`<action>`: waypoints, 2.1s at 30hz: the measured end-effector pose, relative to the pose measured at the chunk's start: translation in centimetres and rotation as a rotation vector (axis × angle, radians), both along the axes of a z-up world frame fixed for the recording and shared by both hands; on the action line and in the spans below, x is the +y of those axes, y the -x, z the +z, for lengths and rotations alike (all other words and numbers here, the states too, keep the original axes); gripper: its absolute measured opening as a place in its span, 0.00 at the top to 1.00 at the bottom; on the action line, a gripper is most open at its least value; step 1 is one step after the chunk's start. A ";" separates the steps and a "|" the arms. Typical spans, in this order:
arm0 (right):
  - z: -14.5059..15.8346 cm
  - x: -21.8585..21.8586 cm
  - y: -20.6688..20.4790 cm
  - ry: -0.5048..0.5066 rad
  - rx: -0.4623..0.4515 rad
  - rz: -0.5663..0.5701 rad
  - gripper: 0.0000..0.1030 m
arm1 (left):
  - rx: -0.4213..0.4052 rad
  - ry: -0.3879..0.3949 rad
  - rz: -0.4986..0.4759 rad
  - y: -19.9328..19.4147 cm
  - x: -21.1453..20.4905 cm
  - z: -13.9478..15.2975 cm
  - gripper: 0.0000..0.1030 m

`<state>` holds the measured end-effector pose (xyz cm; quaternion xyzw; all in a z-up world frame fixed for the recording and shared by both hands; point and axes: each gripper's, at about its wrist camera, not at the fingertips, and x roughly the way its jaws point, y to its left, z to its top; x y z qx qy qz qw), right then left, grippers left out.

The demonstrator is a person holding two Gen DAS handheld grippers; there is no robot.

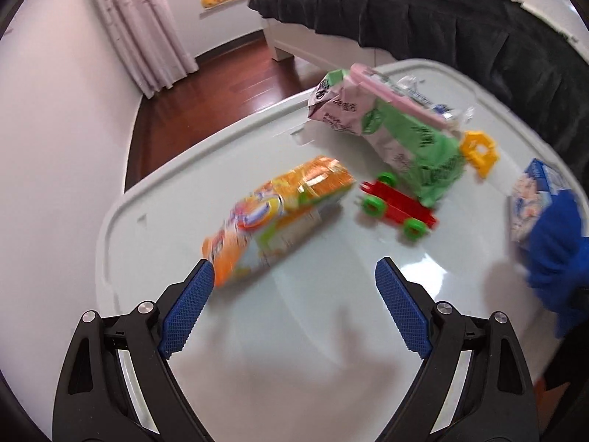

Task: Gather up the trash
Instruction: 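Grasp the blue cloth with the right tool while the left tool grasps the orange snack bag, then lower both items over the orange bucket and open both tools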

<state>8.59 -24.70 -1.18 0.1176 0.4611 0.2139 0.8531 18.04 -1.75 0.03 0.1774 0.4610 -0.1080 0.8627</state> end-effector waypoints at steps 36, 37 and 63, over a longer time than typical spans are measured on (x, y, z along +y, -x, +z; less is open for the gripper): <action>1.3 1.4 0.4 0.045 -0.094 -0.033 0.54 | -0.048 0.152 0.328 6.8 2.2 3.5 0.51; 1.6 1.5 0.7 0.059 -0.104 -0.031 0.54 | -0.045 0.161 0.339 8.0 2.2 3.7 0.51; 4.8 1.2 18.6 0.203 -0.148 -0.008 0.54 | 0.039 0.215 0.239 30.5 -2.6 0.2 0.51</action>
